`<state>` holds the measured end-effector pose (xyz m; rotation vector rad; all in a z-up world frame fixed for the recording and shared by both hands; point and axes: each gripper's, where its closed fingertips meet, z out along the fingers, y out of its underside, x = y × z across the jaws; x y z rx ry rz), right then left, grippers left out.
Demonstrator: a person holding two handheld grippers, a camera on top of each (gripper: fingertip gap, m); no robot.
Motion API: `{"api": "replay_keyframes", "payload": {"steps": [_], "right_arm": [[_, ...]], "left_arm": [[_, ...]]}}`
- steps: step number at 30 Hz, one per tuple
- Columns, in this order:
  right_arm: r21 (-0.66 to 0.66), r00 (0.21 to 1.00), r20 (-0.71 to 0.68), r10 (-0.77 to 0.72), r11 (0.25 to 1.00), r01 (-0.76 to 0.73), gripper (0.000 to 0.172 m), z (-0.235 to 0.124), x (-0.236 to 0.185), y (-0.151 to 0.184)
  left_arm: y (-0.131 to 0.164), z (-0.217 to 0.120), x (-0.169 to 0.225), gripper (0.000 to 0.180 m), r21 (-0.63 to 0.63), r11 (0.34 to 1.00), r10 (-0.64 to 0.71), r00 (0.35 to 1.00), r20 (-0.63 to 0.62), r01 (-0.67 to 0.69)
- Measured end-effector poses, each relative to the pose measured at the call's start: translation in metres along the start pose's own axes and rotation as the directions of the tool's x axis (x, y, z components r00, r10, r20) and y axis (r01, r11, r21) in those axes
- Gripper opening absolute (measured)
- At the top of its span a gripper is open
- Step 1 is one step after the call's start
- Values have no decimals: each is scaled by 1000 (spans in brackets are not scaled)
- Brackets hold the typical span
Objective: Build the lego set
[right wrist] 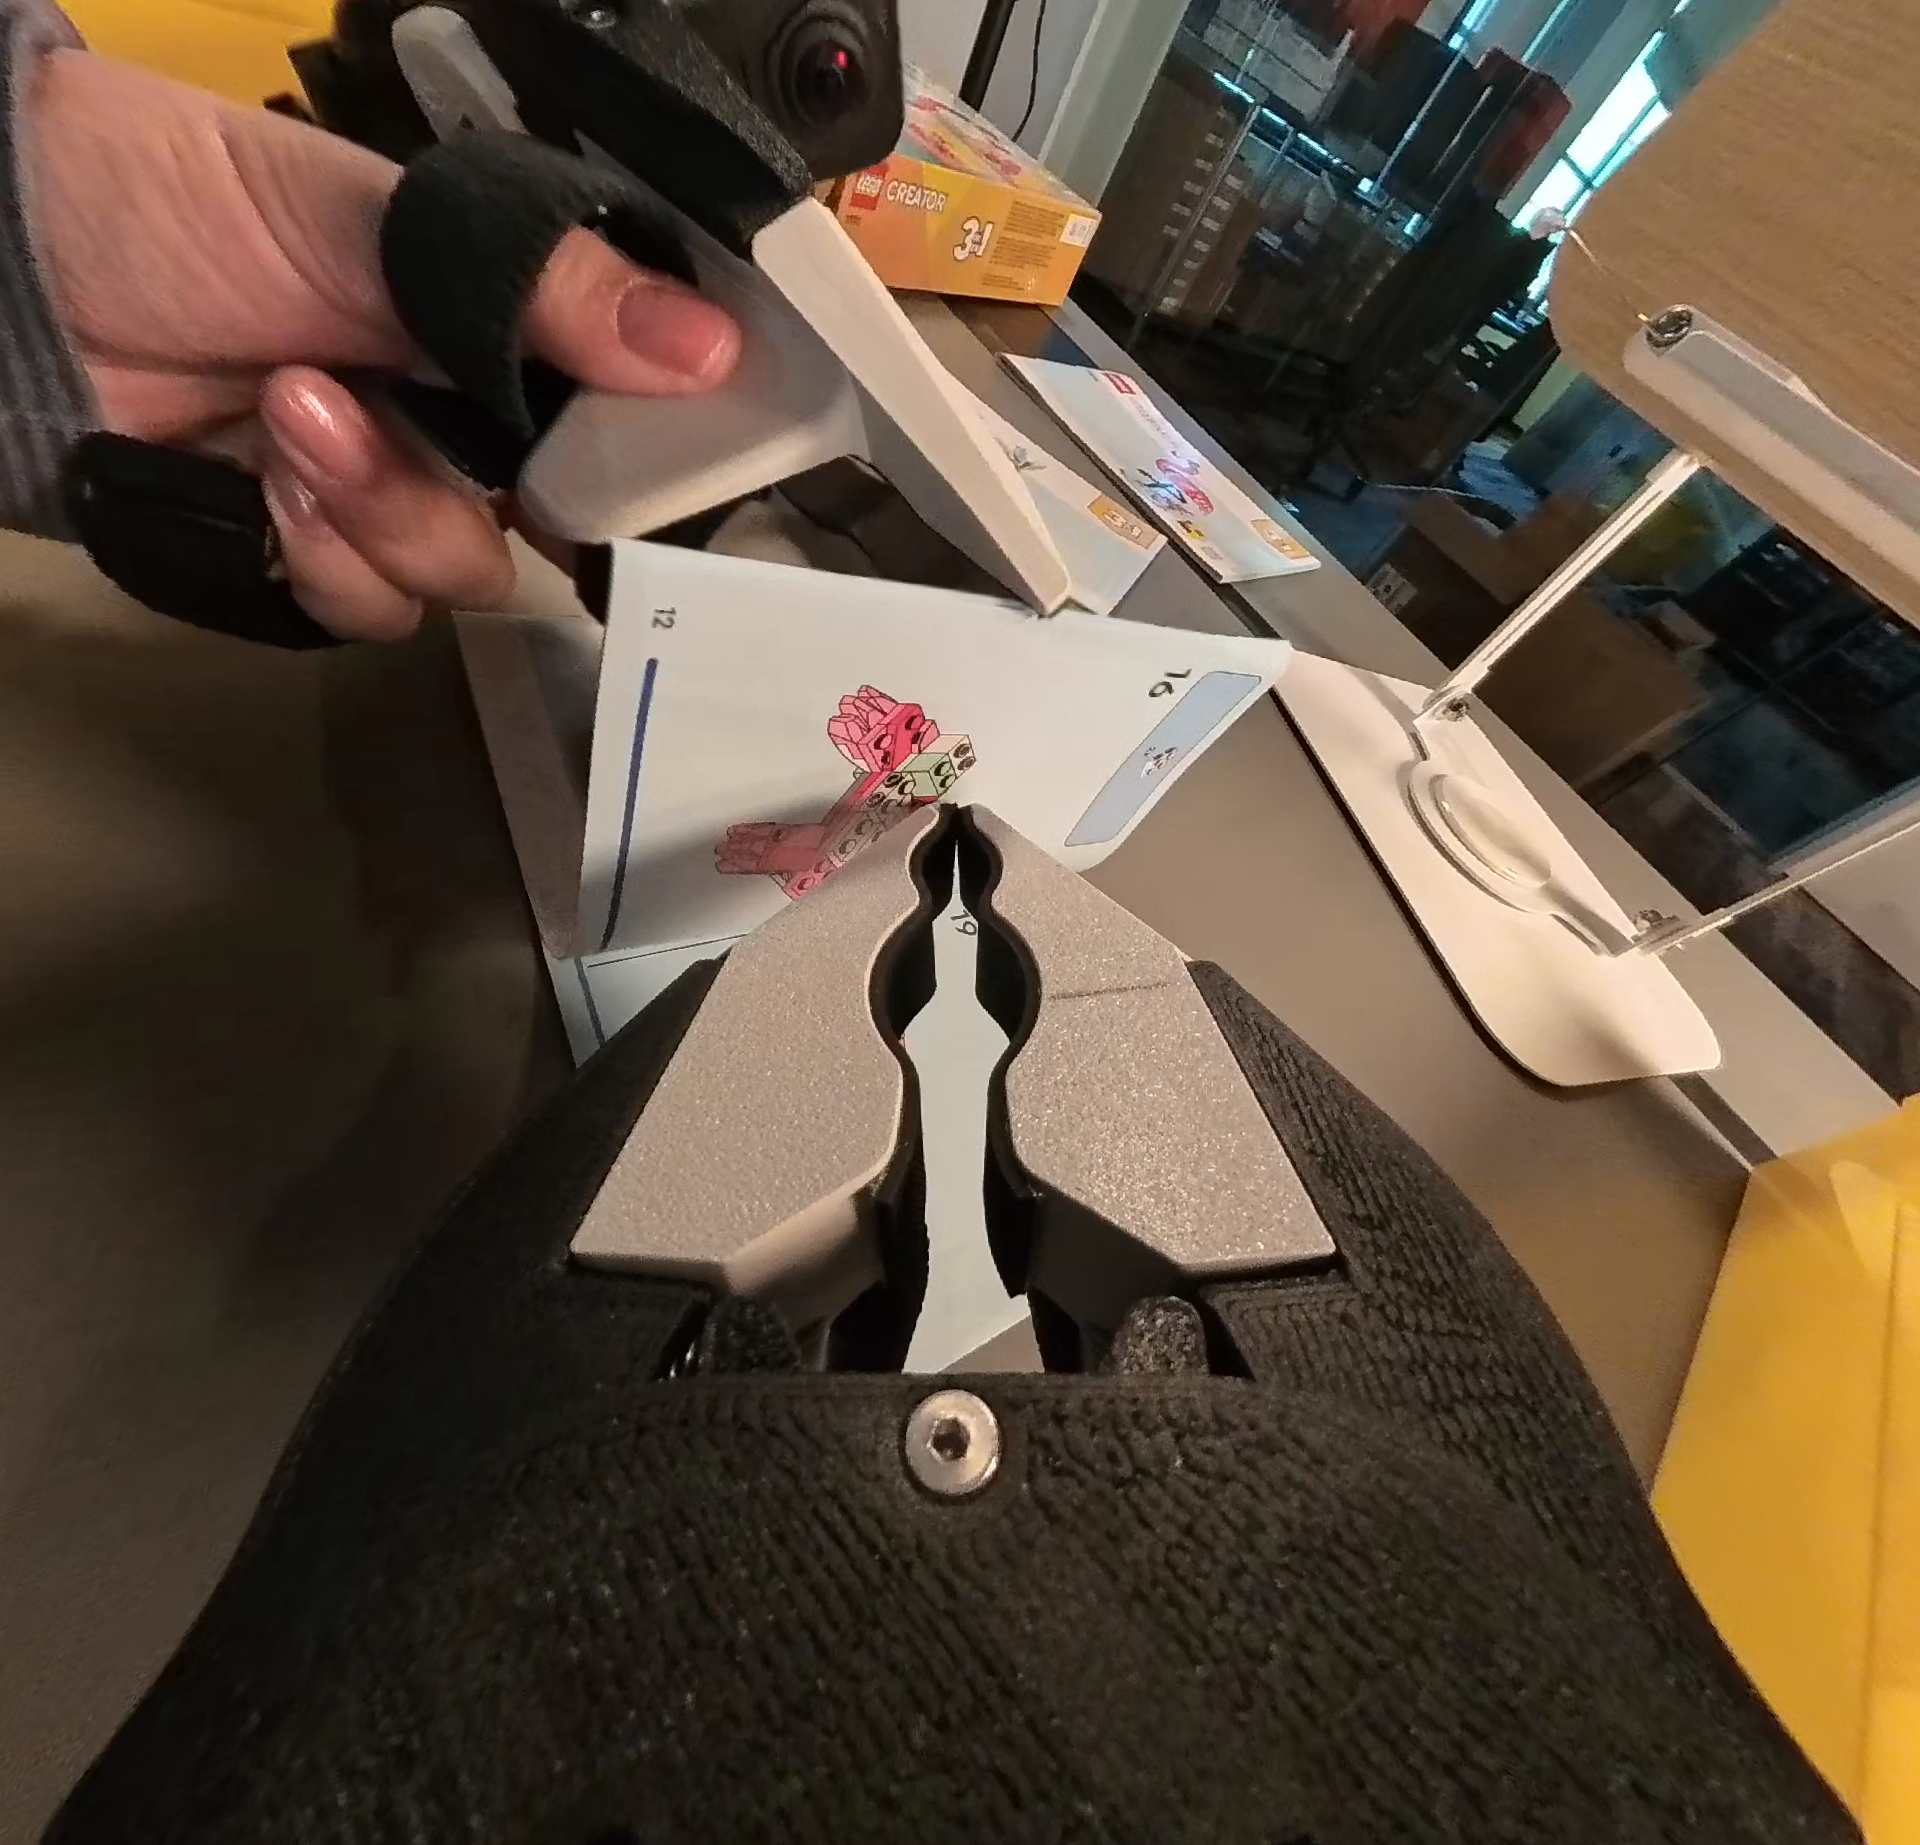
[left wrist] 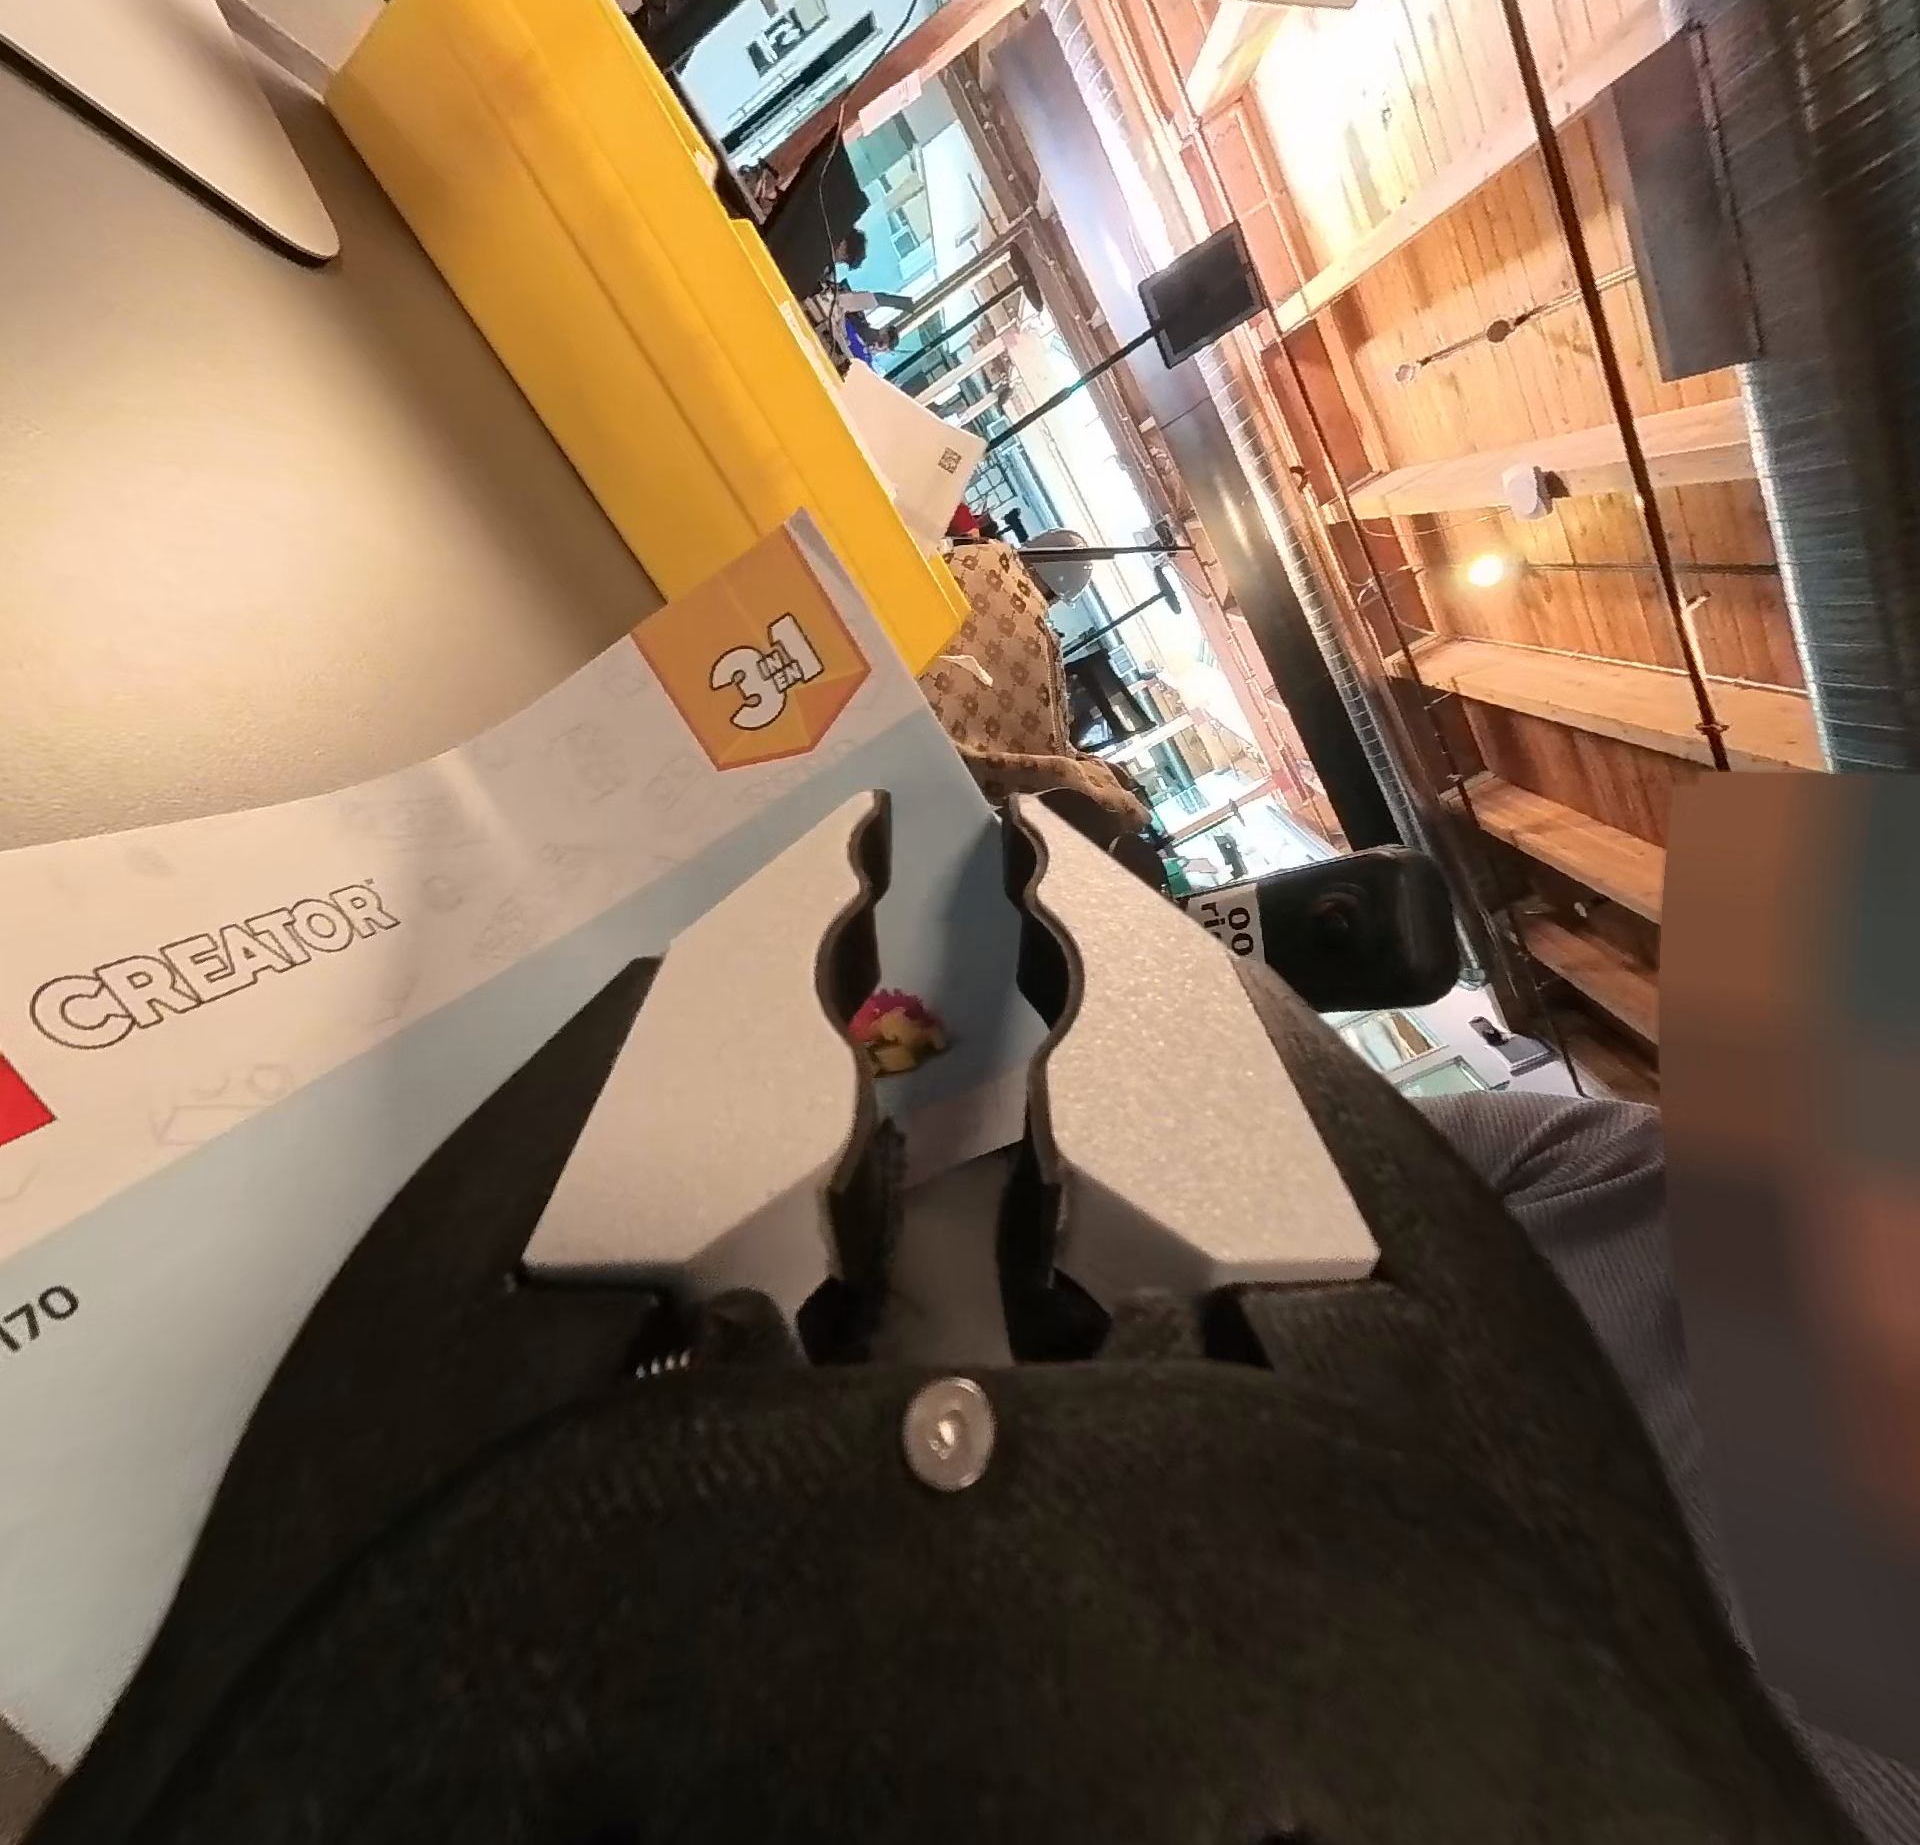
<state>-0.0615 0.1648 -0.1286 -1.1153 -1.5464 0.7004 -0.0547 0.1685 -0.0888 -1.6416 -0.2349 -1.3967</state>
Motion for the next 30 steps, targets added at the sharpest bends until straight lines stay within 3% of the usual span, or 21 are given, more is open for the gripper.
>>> {"api": "replay_keyframes", "payload": {"steps": [11,30], "right_arm": [[4,1000,3,6,1000,-6,0,0,1,0],[10,1000,5,19,1000,-19,0,-1,2,-1]], "left_arm": [[1,1,9,0,0,997,-74,991,-109,75],[5,3,12,0,-32,990,-142,975,-173,139]]}}
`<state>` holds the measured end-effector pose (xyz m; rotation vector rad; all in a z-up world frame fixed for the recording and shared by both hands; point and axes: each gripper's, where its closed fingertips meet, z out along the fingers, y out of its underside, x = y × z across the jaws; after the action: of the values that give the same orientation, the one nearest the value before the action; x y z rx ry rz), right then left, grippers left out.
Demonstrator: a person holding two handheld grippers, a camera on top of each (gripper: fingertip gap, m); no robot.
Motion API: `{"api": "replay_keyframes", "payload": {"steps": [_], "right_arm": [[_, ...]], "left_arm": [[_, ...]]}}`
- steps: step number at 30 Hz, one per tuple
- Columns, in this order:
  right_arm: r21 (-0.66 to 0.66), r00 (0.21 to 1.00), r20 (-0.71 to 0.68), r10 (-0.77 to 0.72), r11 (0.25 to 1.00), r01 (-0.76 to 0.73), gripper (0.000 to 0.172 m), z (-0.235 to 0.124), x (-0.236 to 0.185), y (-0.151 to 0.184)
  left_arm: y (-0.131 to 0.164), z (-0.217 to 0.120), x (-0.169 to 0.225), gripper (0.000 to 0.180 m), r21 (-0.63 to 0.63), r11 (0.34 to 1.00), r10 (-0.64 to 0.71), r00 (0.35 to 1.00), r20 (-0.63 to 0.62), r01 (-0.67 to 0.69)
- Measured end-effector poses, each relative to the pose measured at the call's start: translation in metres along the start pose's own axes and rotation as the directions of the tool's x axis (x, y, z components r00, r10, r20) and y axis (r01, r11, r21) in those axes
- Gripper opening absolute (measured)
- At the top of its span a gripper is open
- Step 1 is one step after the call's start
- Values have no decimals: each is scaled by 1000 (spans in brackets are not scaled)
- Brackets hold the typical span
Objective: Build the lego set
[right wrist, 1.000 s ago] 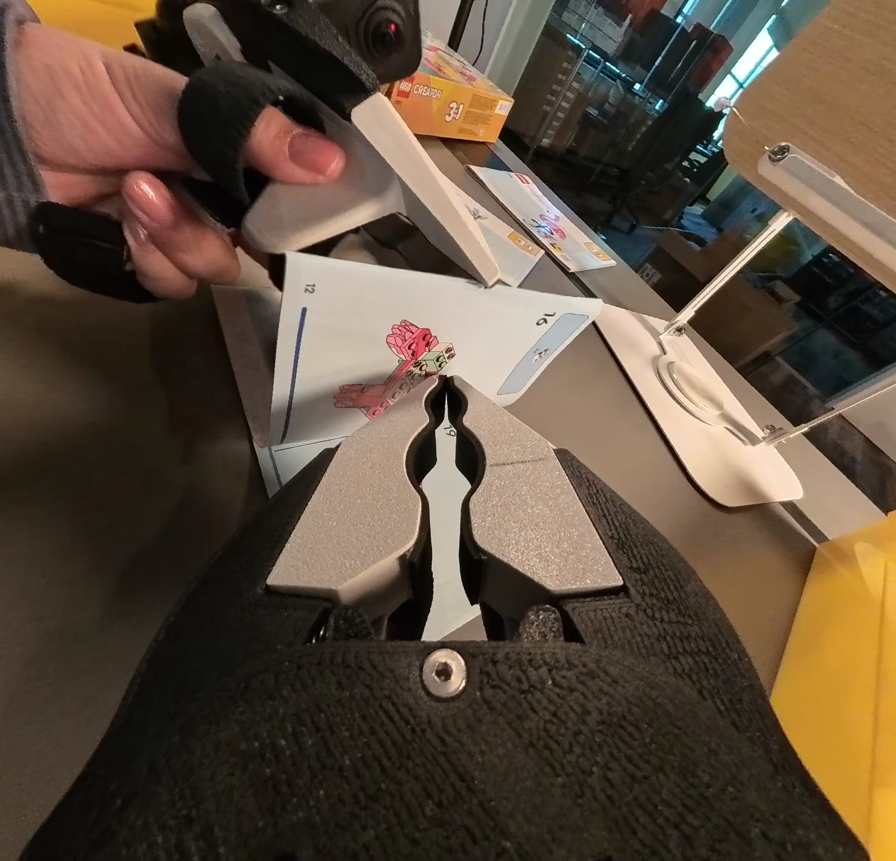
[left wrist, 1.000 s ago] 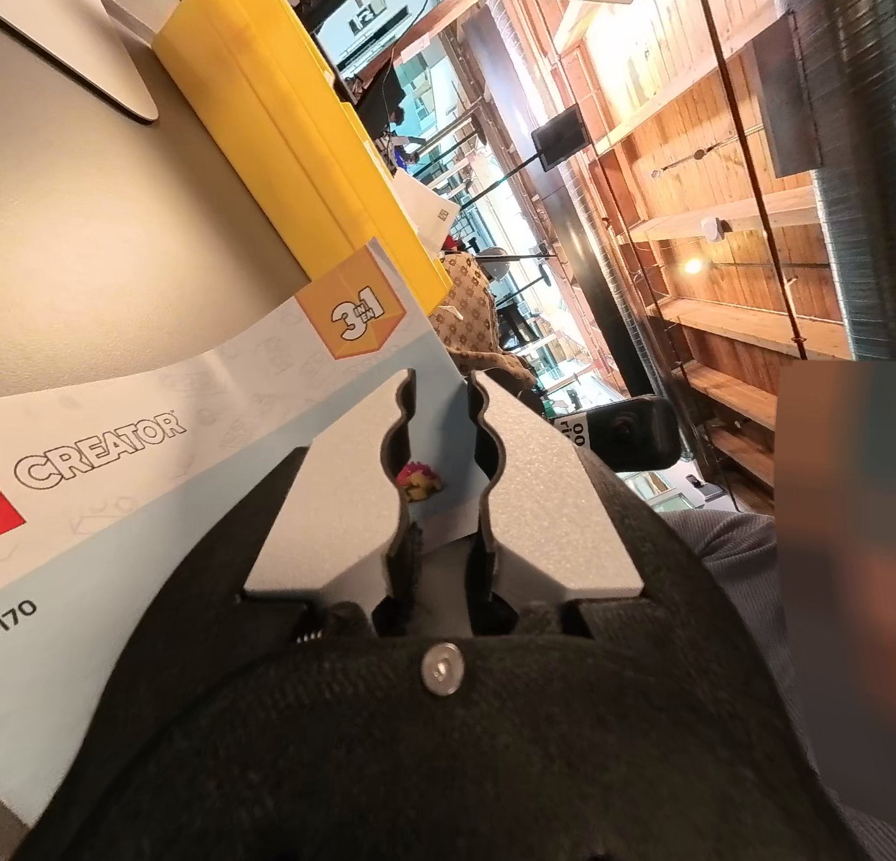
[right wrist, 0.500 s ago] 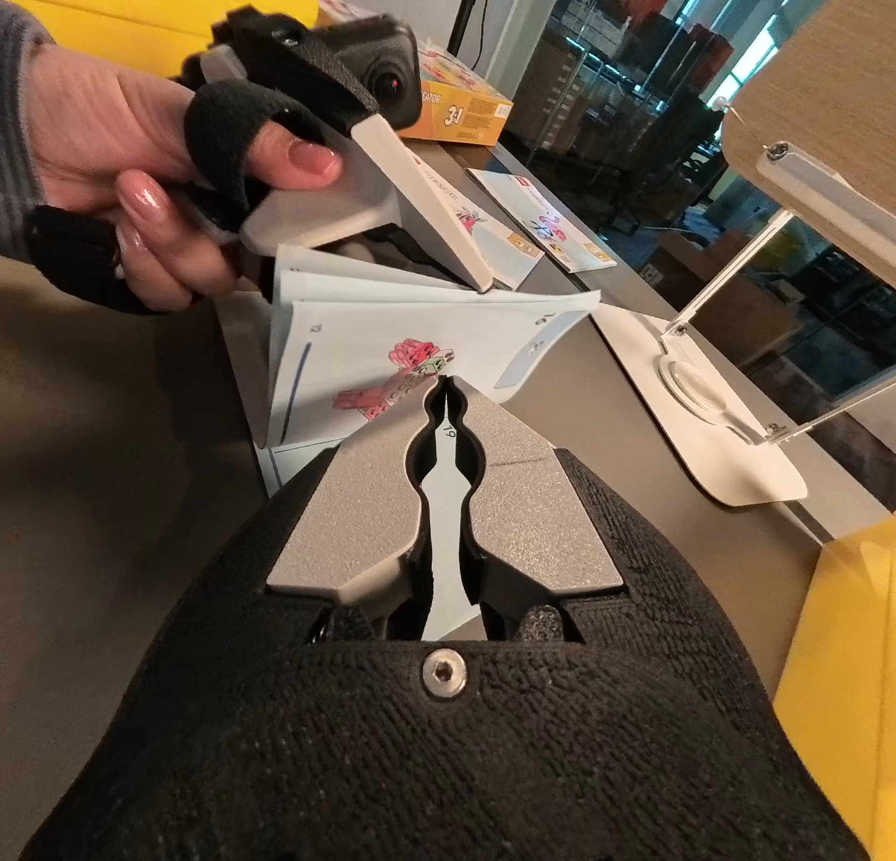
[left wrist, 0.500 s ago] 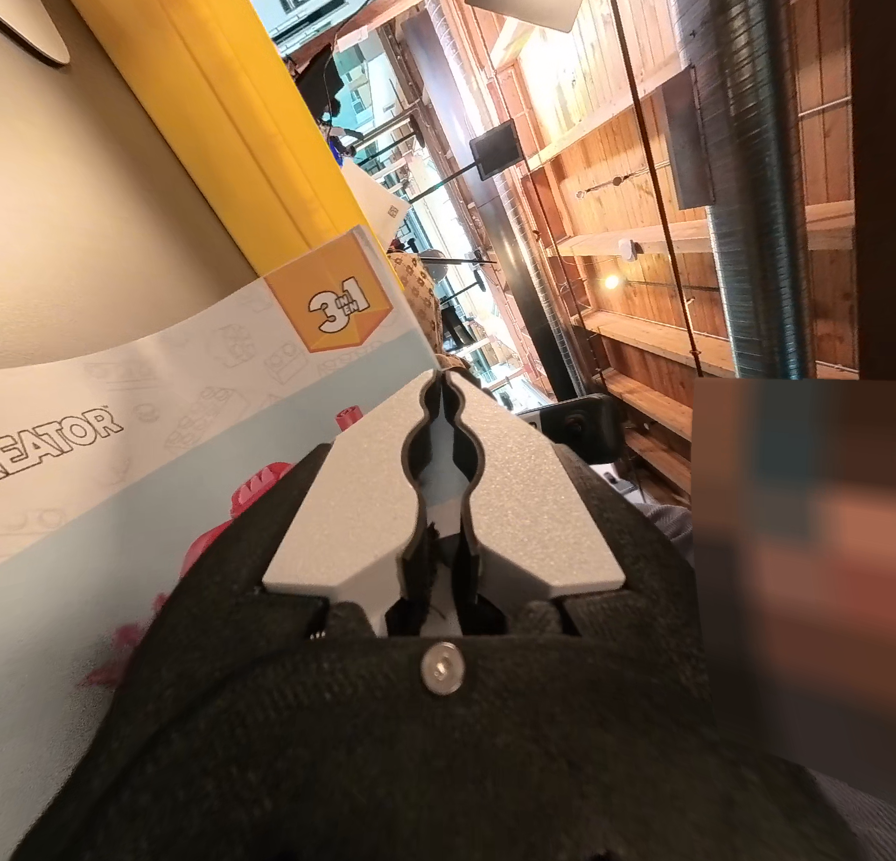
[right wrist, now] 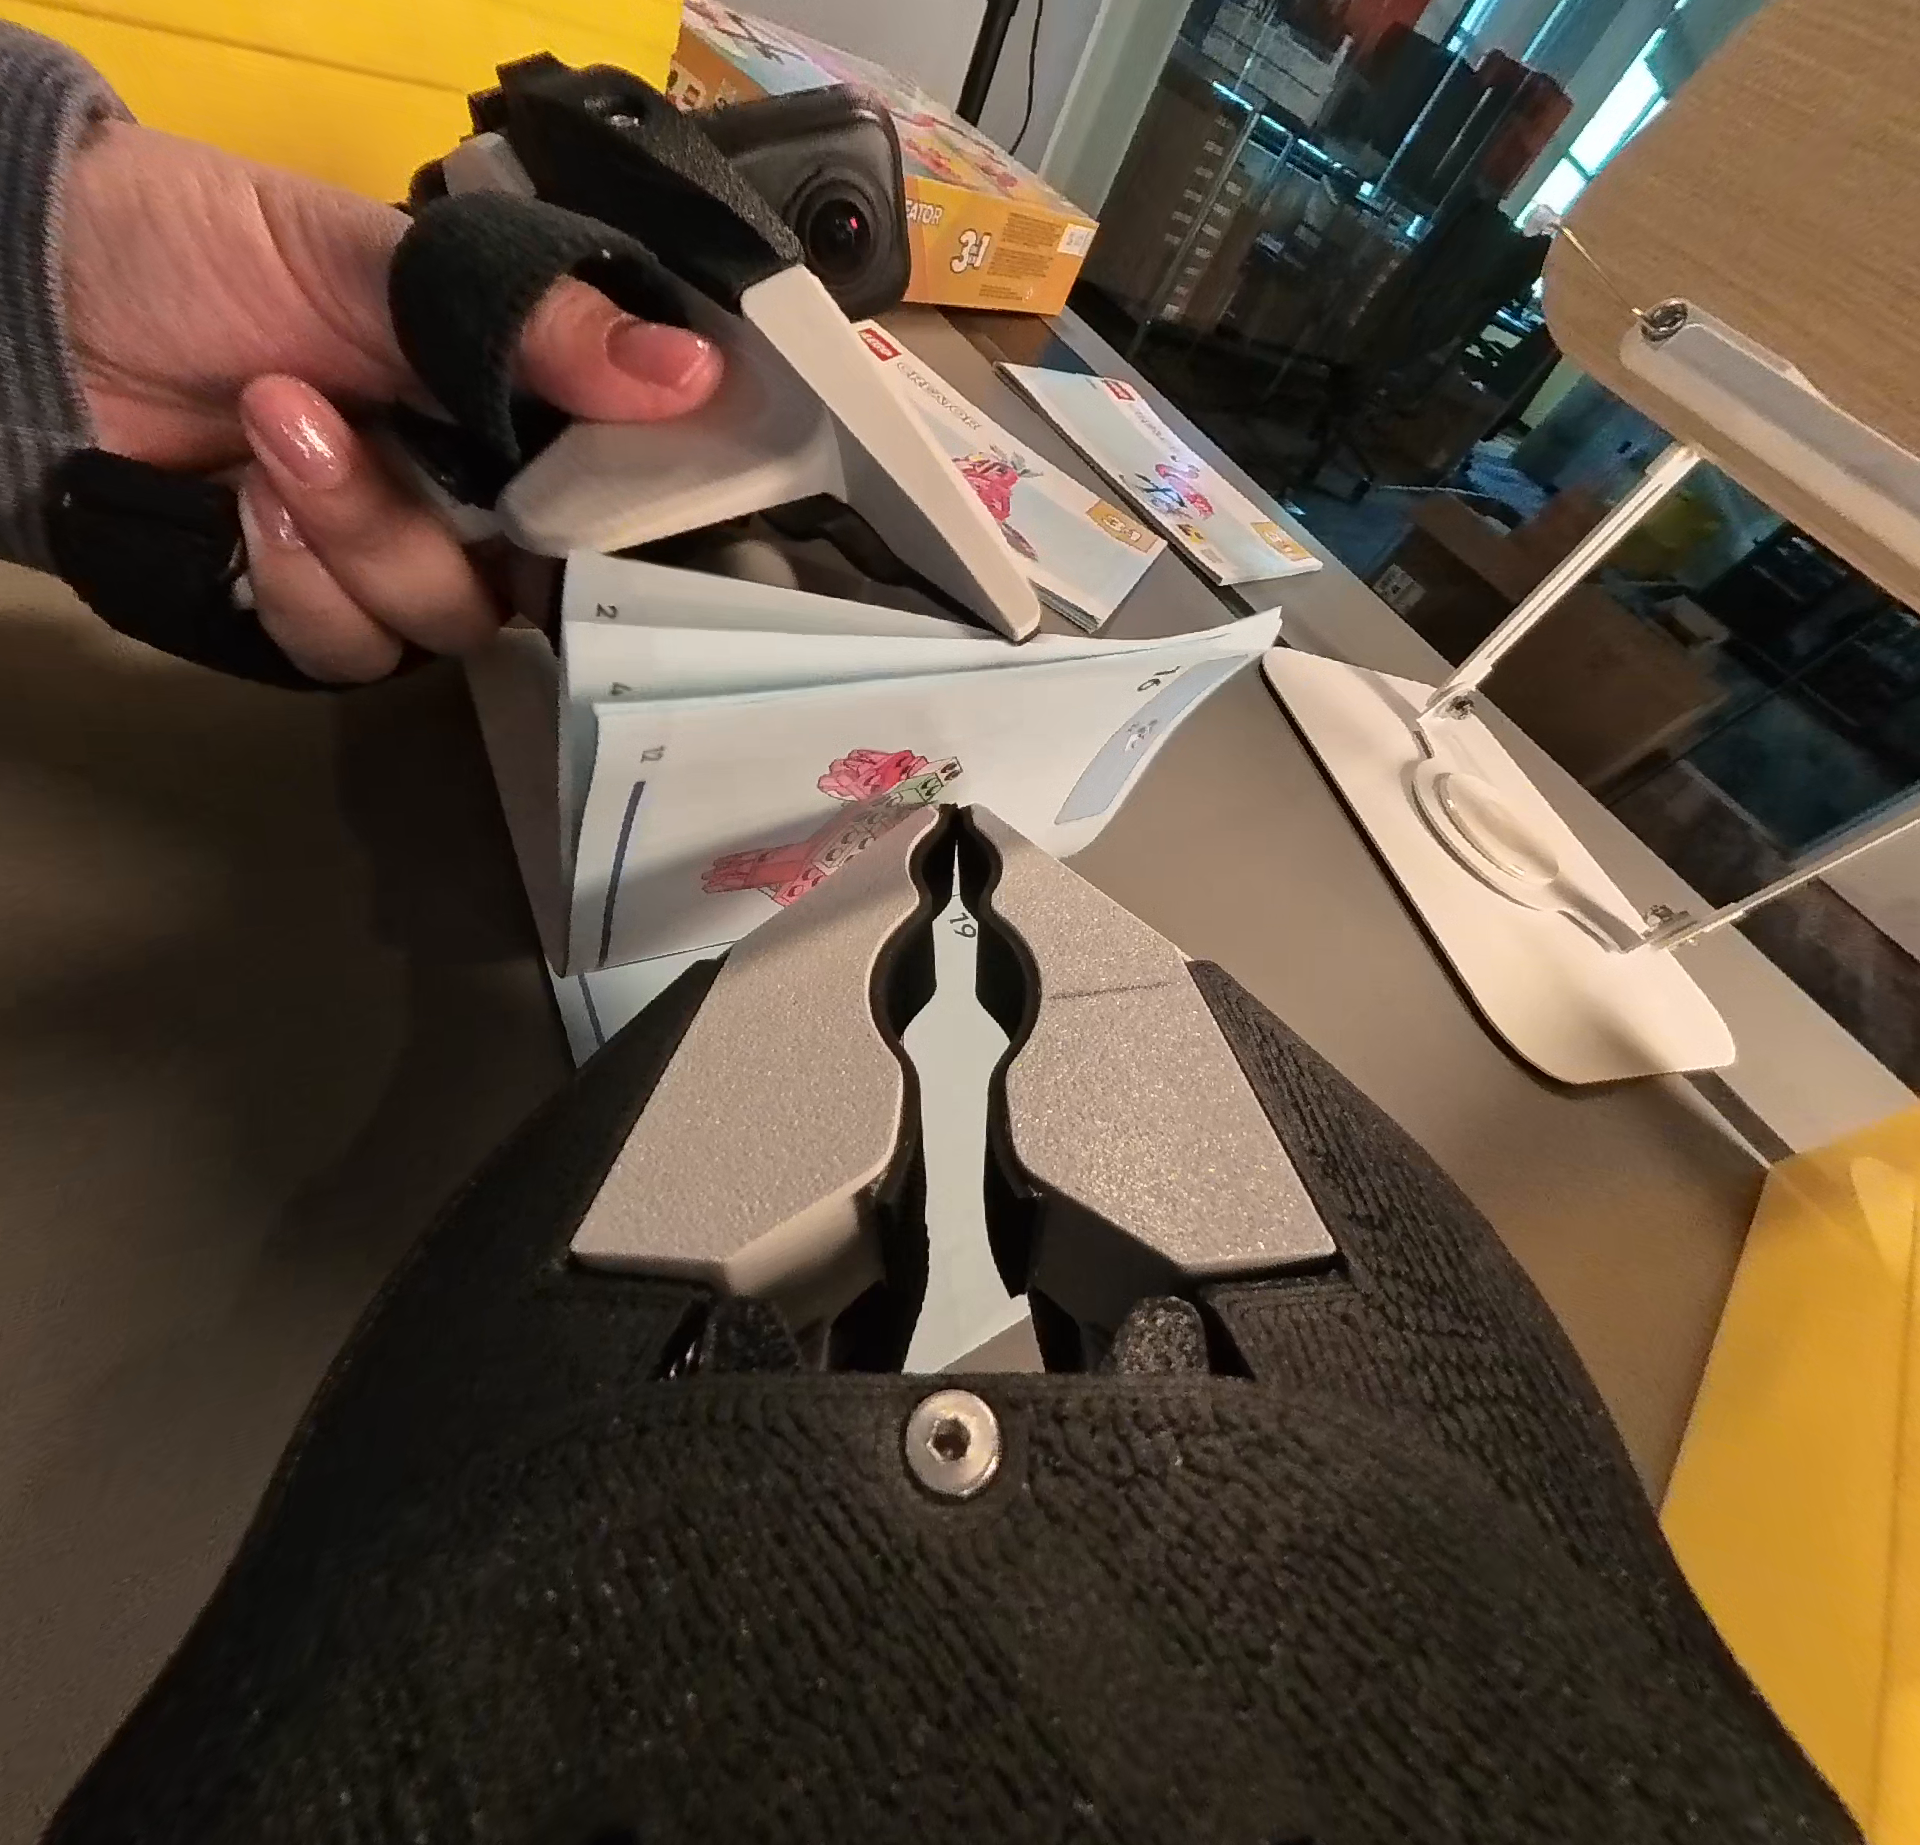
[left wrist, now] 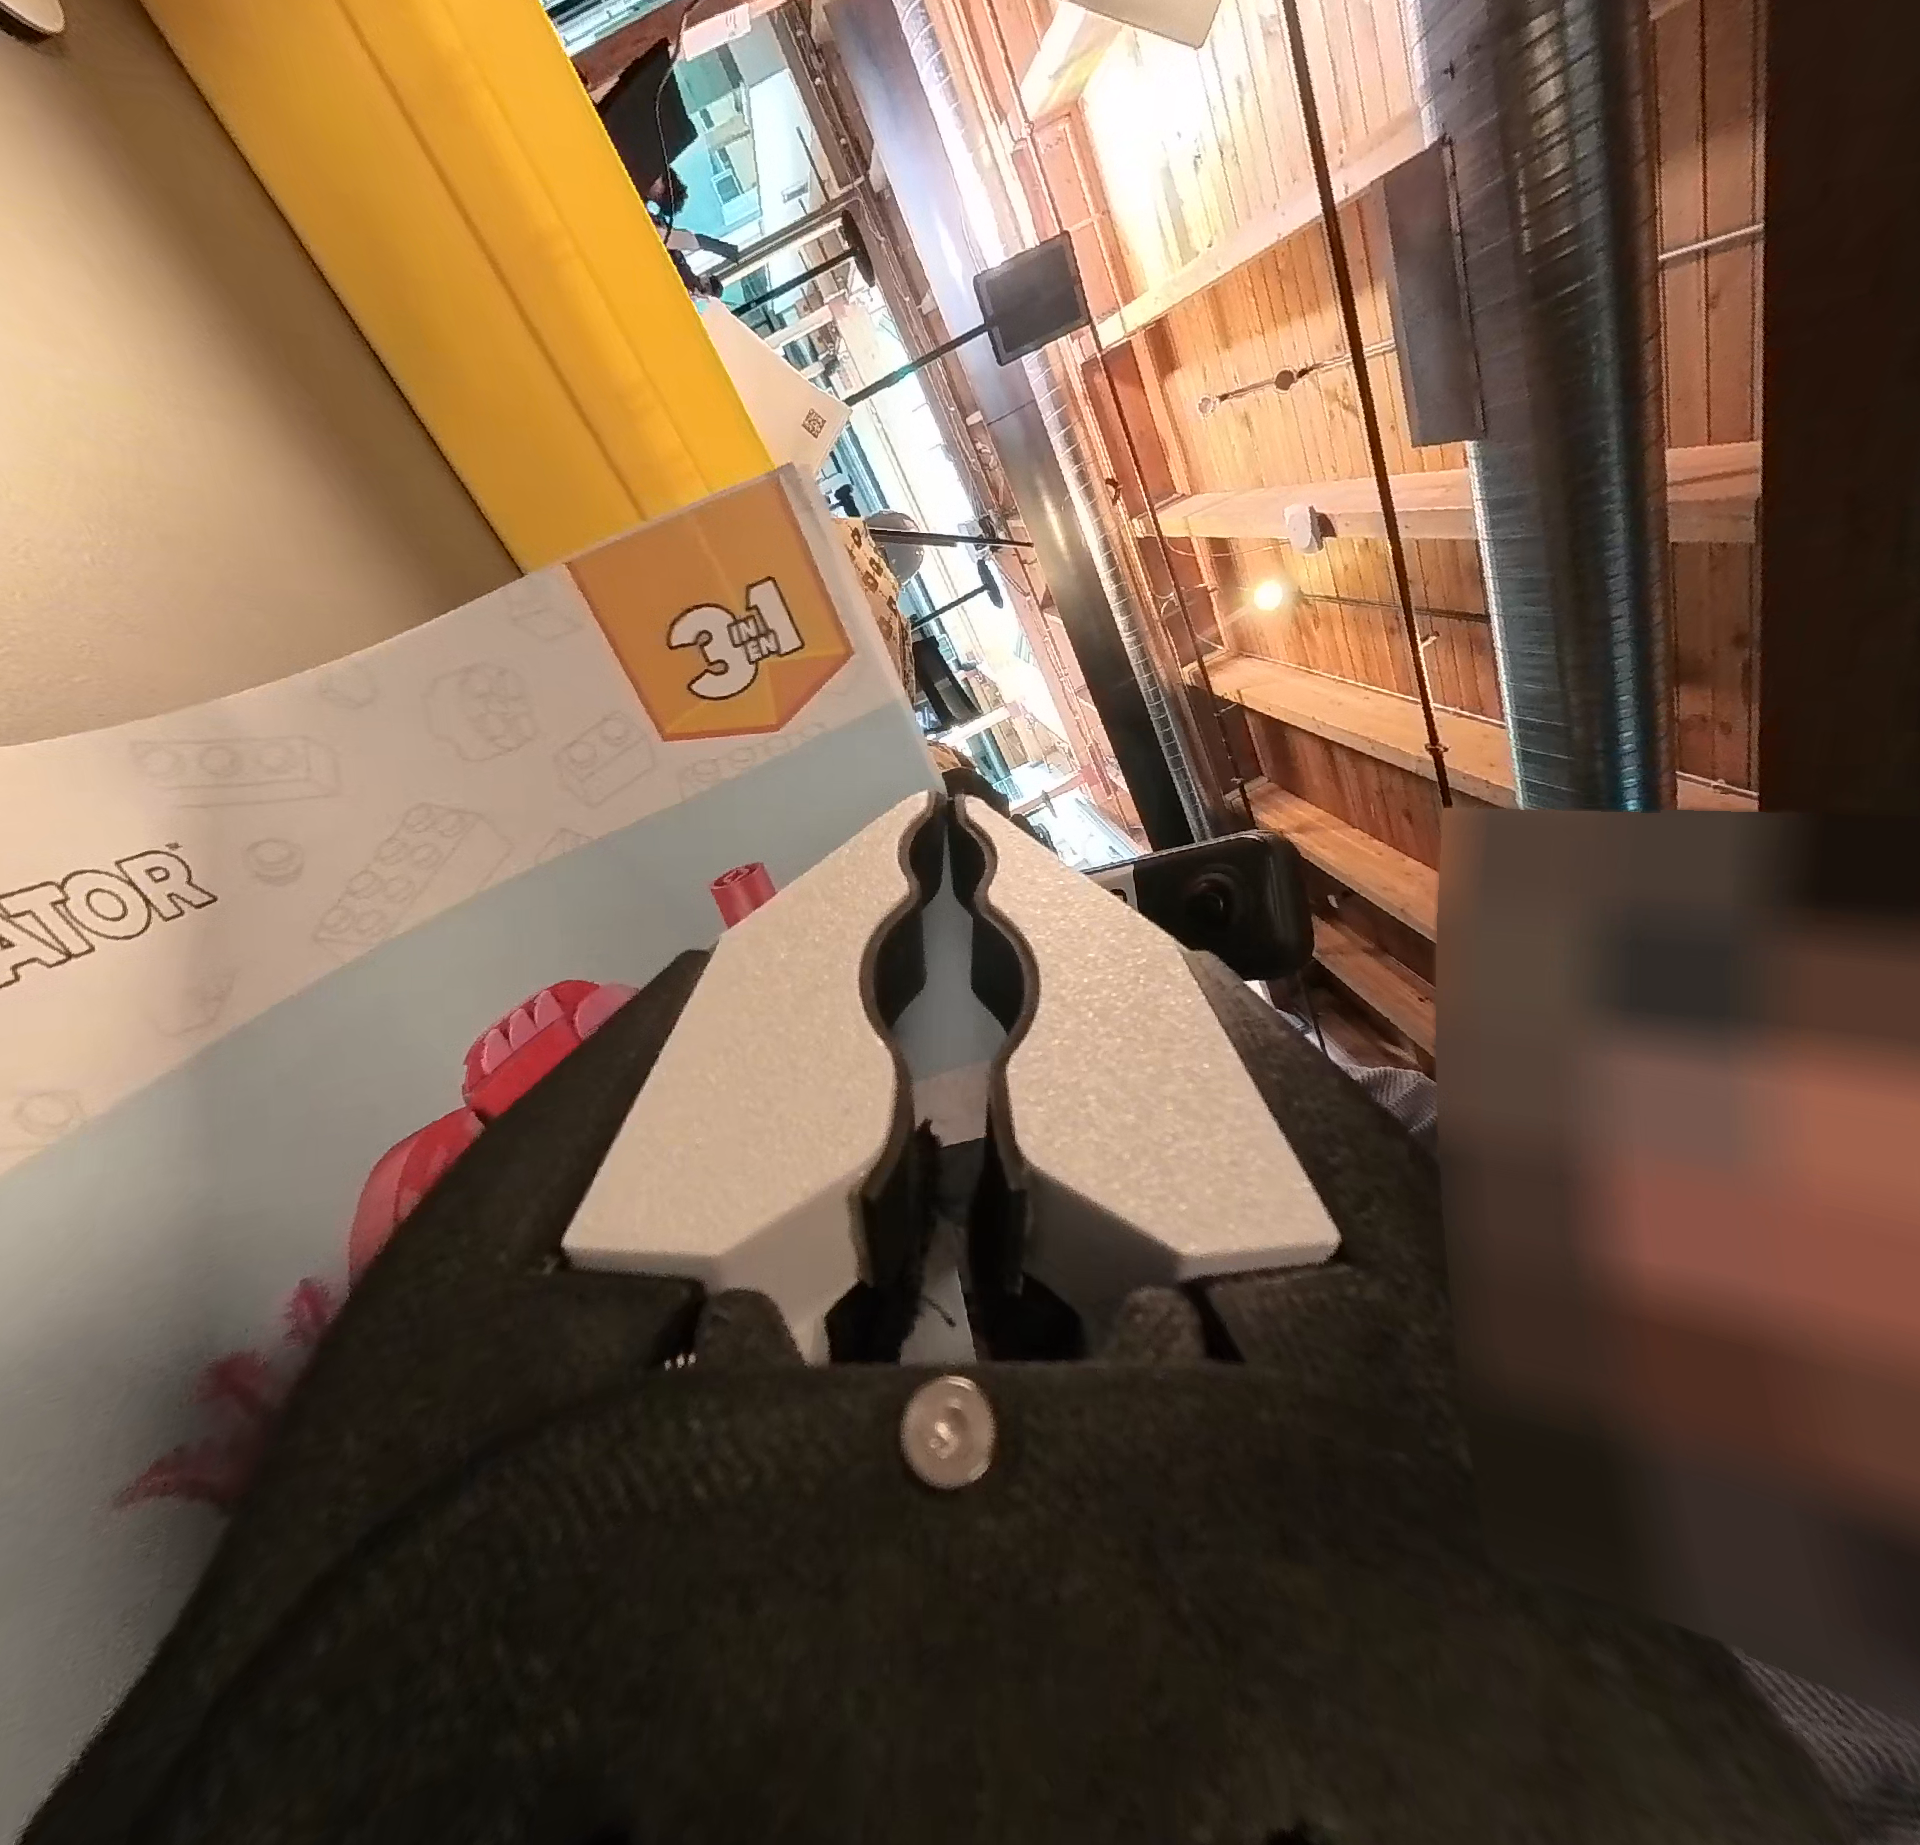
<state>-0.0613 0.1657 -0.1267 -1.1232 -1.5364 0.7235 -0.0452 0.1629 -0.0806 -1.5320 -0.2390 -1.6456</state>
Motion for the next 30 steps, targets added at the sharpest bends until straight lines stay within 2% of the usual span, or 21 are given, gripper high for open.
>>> {"api": "replay_keyframes", "payload": {"steps": [8,13,15,17,20,22,26,30], "right_arm": [[-7,1000,-16,24,1000,-24,0,-2,6,3],[41,948,-94,306,952,-303,2,-15,41,6],[101,924,-63,377,924,-369,4,-23,49,-1],[174,918,46,393,902,-395,8,-32,45,-18],[247,919,224,323,894,-374,14,-44,24,-45],[238,930,290,226,924,-299,20,-47,3,-52],[225,935,353,-3,971,-82,27,-46,-42,-56],[148,931,349,-107,987,58,29,-40,-57,-43]], "left_arm": [[1,1,-2,0,-9,1000,20,999,31,-20],[1,1,-6,0,-8,1000,27,998,51,-27],[0,0,-6,0,-2,1000,29,998,57,-29],[-1,0,-6,0,5,1000,30,998,58,-31],[-1,0,-8,0,10,999,41,996,76,-42],[-1,1,-8,0,10,999,45,996,80,-46],[3,2,-13,0,-18,998,63,992,106,-61],[6,5,-15,0,-43,996,81,990,120,-76]]}}
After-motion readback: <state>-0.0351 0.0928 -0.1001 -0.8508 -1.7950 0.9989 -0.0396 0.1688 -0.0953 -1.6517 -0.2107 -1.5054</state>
